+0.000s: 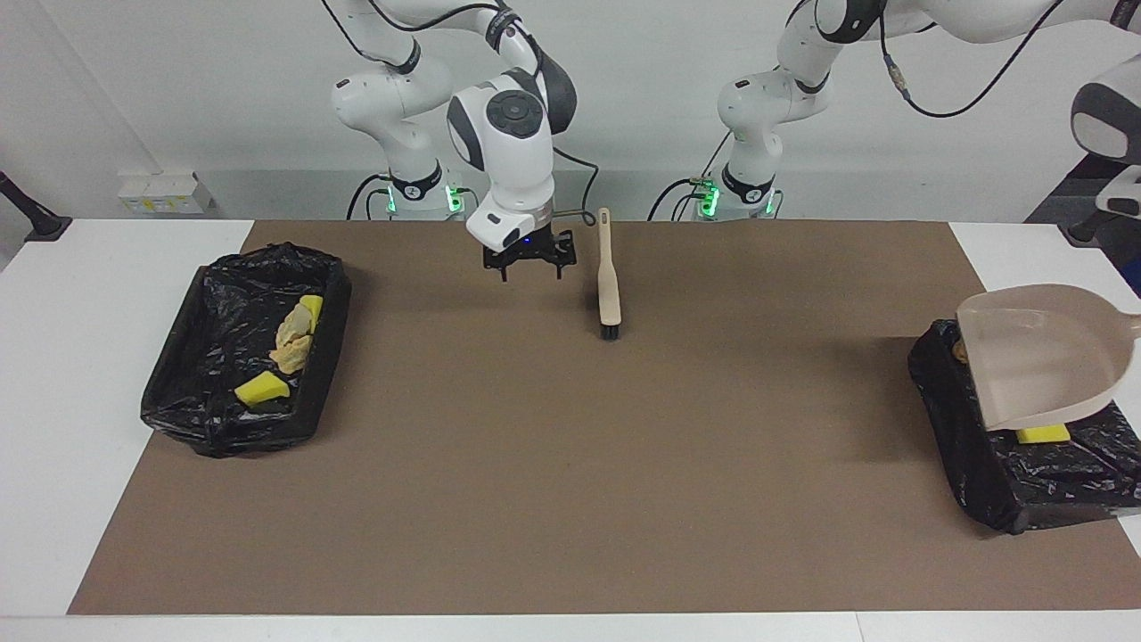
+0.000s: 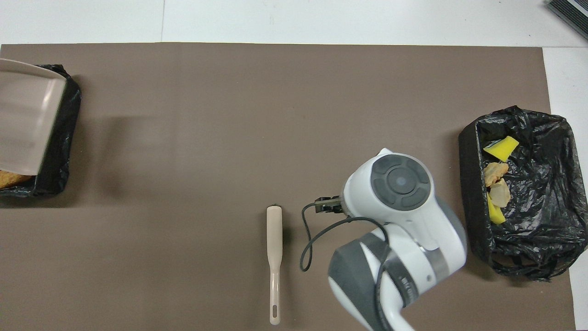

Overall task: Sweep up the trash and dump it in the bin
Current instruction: 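Bring the dustpan back over the table with the left gripper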

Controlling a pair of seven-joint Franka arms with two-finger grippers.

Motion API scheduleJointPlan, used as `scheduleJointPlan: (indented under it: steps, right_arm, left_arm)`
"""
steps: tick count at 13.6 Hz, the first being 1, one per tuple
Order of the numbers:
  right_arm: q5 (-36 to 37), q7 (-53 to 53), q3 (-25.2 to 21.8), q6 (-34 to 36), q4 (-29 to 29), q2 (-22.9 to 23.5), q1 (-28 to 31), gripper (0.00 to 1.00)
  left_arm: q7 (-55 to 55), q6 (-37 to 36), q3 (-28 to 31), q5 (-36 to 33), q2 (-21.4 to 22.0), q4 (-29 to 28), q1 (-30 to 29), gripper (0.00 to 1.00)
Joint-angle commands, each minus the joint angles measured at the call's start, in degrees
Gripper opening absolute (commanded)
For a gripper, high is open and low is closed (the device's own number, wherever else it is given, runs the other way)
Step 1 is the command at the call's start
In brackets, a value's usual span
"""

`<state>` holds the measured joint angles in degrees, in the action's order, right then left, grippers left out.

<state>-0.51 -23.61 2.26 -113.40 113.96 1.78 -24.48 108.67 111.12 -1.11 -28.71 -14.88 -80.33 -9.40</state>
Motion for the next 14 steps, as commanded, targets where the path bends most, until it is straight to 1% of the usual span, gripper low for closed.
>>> scheduleJointPlan:
  steps: [1, 2, 3, 4, 5, 7, 9, 12, 14]
  right_arm:
    - [2.6, 8.0, 0.7, -0.8, -0.7, 0.1, 7.4, 1.00]
    - [2.7, 12.1, 0.8, -0.8, -0.8, -0.4, 11.0, 1.00]
    - [2.7, 15.0, 0.6, -0.3, -1.6, -1.0, 13.4, 1.00]
    - [2.8, 16.7, 0.6, 0.0, -2.9, -1.5, 15.9, 1.00]
    - [2.9, 17.4, 0.6, 1.2, -4.9, -1.8, 18.0, 1.00]
    - [2.9, 18.9, 0.6, 6.4, -10.0, -2.7, 20.5, 1.00]
    - [2.8, 21.3, 0.5, 12.2, -14.8, -4.1, 21.9, 1.00]
    - [2.9, 21.9, -0.8, 18.2, -18.1, -6.6, 22.4, 1.00]
    - [3.7, 21.9, -1.2, 21.3, -20.3, -8.4, 22.3, 1.00]
  left_arm:
    - [-8.4, -3.3, 0.9, 3.0, 6.1, -9.0, 5.2, 0.00]
    - [-11.1, -4.5, 0.9, 5.8, 6.3, -9.7, 6.7, 0.00]
    - [-15.3, -5.6, 0.9, 7.7, 6.5, -10.8, 9.0, 0.00]
    - [-21.3, -6.4, 0.9, 8.2, 6.9, -12.2, 11.7, 0.00]
    - [-27.7, -7.1, 0.9, 8.5, 7.3, -13.6, 14.1, 0.00]
    - [-38.4, -7.1, 0.9, 11.8, 8.2, -16.7, 18.3, 0.00]
    - [-51.3, -7.4, 0.9, 12.9, 7.9, -17.9, 23.3, 0.00]
    - [-72.7, -6.9, 0.9, 15.3, 6.3, -19.6, 30.3, 0.00]
    - [-85.4, -5.4, 0.9, 18.2, 4.7, -19.5, 32.9, 0.00]
